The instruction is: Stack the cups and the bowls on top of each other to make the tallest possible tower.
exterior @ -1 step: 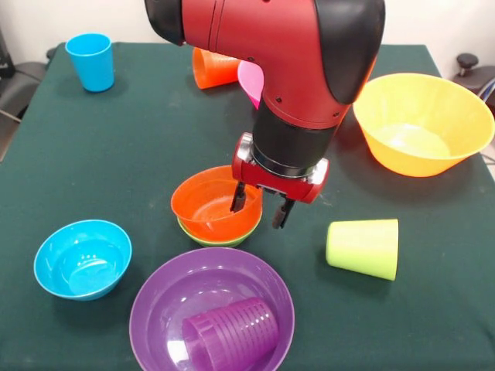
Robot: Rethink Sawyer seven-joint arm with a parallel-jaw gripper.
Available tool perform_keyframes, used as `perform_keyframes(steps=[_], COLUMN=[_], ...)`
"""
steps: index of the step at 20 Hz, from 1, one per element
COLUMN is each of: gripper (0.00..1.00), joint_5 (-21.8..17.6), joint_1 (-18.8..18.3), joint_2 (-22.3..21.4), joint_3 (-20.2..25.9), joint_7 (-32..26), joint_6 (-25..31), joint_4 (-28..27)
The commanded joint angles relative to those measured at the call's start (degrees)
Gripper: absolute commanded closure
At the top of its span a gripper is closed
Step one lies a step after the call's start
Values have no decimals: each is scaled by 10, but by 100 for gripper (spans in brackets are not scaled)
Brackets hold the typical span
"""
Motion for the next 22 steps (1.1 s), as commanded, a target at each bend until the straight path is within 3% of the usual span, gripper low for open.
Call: perform_keyframes(steps=[1, 16, 22], gripper=[0, 0, 0], joint_5=[14, 17, 7], joint_1=[13, 11, 12], joint_2=[-6, -5, 22], joint_3=[29, 30, 19], joint_7=[115, 102, 111], joint_6=[-3, -14, -35], joint_4=[20, 24, 6])
